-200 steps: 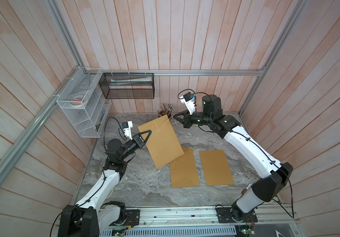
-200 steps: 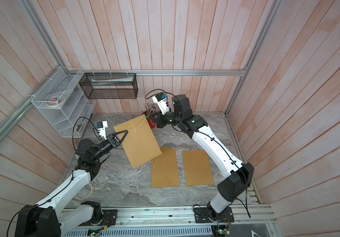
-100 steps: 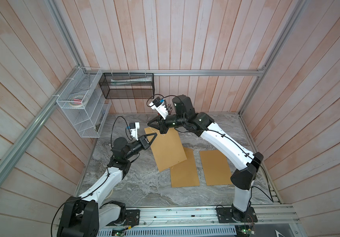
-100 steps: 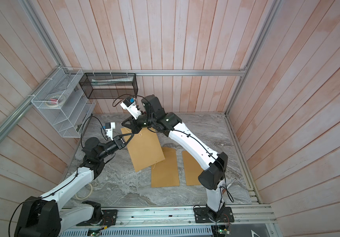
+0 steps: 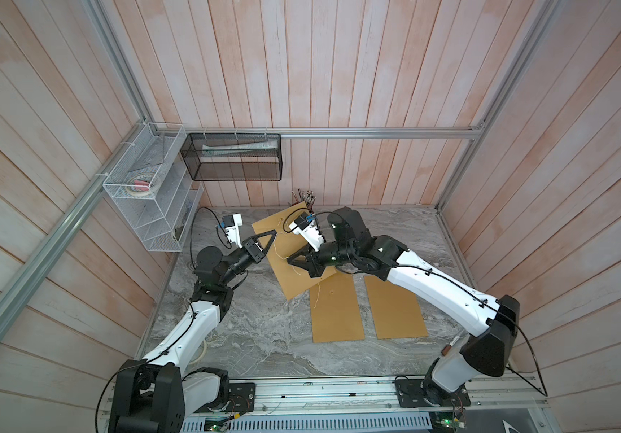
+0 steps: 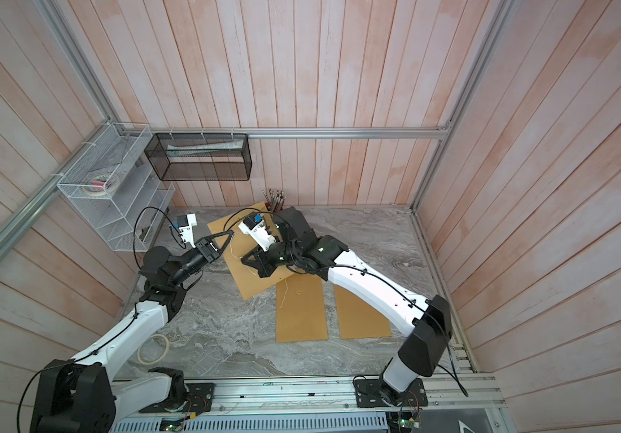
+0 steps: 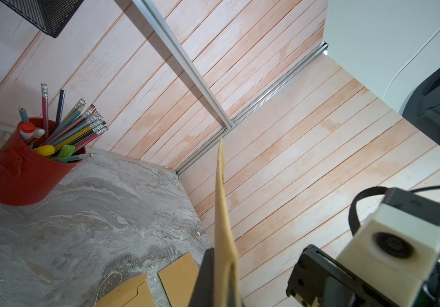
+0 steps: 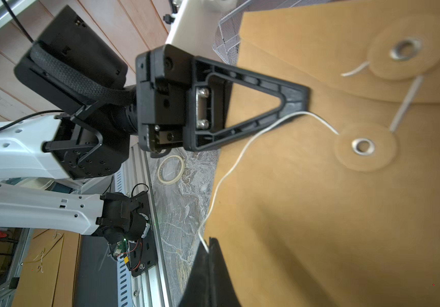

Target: Open the file bag

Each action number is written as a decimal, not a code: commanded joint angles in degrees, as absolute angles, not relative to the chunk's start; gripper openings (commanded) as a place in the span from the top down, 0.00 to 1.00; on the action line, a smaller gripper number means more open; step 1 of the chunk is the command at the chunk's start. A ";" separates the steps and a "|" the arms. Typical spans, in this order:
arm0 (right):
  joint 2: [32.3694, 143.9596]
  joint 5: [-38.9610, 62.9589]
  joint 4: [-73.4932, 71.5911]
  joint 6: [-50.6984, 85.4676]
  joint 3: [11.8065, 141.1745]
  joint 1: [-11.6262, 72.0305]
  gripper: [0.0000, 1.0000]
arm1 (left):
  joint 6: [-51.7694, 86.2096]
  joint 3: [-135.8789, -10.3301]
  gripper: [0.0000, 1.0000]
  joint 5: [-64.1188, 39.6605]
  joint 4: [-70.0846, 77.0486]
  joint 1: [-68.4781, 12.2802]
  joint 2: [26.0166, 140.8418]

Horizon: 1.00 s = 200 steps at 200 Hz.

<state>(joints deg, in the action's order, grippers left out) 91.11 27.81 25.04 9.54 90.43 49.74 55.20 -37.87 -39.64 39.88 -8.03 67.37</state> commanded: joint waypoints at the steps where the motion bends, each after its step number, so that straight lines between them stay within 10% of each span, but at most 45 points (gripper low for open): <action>1: 87.70 25.22 21.90 11.75 87.19 46.01 1.00 | 55.11 -39.38 1.00 -40.25 40.94 -7.75 66.12; 200: 83.39 26.45 21.83 9.55 83.07 39.40 1.00 | 55.64 -37.36 1.00 -33.55 42.91 -5.77 63.06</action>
